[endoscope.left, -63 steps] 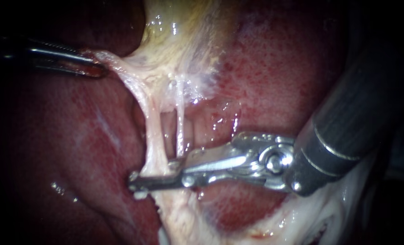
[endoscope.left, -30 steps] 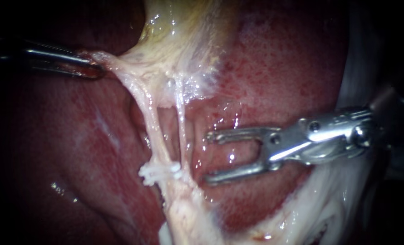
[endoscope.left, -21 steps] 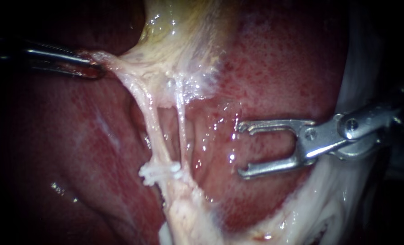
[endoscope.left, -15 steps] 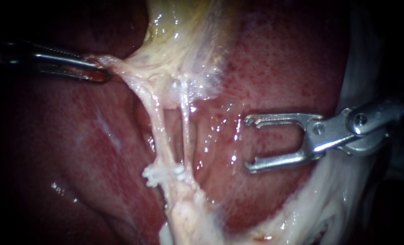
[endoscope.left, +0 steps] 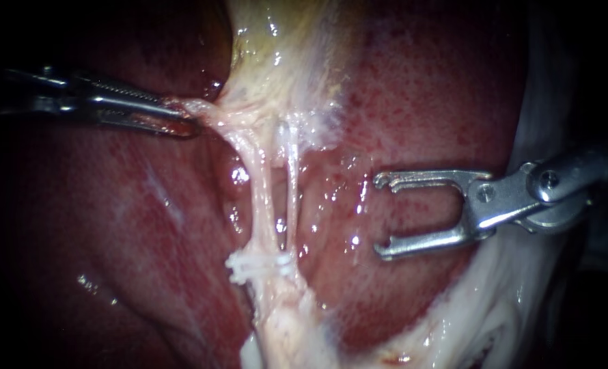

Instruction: Going back second clip left tube

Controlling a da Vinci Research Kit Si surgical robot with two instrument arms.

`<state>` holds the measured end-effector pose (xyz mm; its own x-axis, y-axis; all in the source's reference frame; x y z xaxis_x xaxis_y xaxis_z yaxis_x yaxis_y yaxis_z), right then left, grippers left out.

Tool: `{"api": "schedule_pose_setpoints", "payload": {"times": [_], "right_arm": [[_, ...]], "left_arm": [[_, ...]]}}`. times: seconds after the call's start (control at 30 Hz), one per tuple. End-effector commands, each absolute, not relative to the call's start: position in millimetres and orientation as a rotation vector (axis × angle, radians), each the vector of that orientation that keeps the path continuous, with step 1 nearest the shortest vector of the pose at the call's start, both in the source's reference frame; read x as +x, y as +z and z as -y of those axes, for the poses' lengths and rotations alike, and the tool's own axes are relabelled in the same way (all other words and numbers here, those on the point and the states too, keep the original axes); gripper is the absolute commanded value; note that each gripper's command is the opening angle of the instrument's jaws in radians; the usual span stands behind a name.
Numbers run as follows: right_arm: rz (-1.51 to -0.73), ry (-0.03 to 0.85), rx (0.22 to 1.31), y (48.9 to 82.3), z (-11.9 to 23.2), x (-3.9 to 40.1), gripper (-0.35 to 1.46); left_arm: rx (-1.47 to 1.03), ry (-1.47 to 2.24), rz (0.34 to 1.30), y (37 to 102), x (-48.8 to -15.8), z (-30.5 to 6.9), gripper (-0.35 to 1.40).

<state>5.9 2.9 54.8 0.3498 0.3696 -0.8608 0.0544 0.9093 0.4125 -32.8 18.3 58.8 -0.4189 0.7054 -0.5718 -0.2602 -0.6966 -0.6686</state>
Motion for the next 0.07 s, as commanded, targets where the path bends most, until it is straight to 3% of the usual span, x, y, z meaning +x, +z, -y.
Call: {"api": "schedule_pose_setpoints", "payload": {"times": [0.03,0.07], "right_arm": [[-1.205,0.212,0.405,54.8,-2.9,5.9,0.50],[-1.205,0.213,0.405,54.7,-2.9,6.1,0.50]], "left_arm": [[-1.189,2.137,0.661,58.7,-32.7,-18.3,-0.35],[-1.189,2.137,0.662,58.6,-32.6,-18.3,-0.35]]}}
